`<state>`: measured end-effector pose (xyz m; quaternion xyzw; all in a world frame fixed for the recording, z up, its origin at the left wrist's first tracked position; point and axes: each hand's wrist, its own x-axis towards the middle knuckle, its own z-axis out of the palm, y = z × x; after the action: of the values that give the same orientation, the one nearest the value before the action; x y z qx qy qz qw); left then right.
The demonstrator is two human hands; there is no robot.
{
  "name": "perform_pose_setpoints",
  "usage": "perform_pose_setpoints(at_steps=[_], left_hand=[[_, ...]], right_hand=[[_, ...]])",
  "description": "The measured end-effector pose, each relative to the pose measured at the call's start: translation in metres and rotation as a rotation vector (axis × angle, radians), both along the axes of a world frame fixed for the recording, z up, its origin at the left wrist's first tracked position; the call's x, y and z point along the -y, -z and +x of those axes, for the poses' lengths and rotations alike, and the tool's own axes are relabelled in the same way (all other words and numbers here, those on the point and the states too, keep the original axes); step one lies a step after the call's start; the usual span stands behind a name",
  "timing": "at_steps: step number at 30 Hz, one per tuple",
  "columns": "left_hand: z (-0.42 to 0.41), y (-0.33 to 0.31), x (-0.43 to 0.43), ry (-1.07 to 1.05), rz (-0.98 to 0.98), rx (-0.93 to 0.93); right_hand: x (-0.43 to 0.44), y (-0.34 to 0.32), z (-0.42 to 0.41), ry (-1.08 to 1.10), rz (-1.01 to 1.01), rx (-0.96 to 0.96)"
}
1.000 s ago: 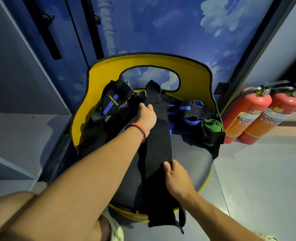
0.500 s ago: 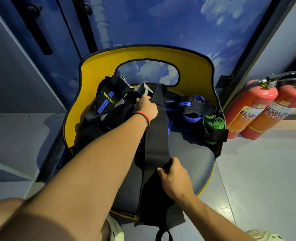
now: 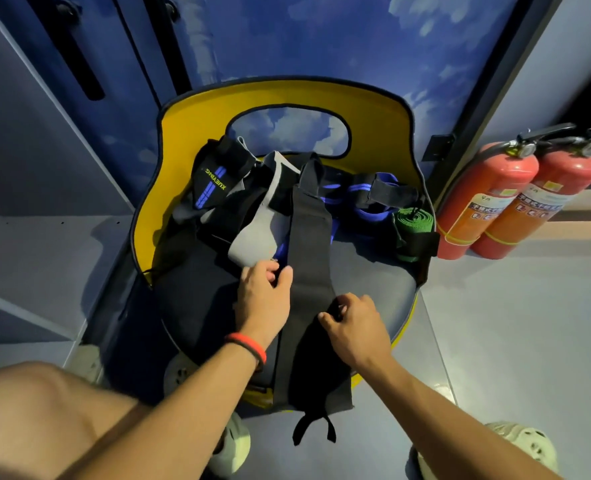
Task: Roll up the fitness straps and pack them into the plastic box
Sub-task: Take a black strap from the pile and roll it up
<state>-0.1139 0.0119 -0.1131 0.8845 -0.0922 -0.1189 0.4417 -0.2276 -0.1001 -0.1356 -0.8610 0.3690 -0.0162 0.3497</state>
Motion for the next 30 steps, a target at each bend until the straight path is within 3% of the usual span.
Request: perform_pose_setpoints(at_steps=[3,11,17,22,30], left_hand=[[-0.013,0.011,-0.005,0.100,0.149,-0.110],[-0.032,0.013,0.018,0.145,0.439,0.024],[-0.026,0.015,0.021,0.180,0.436,-0.017],[-0.012,0.012,0.033,0.290,0.301,-0.119],[0.016,0.005,0.059,0.393,0.410,-0.175]], right_hand=[[0.004,0.002,-0.003,-0.018,-0.023,0.009],[0.009,0.003,-0.004,0.017,-0.041,0.030],[0.011,0.011,0.004,0.102,0.002,0.053],[0.014,0.018,0.012,0.091,0.014,0.132],[0.032,0.024,0.024,-0.029,-0.116,0.109]])
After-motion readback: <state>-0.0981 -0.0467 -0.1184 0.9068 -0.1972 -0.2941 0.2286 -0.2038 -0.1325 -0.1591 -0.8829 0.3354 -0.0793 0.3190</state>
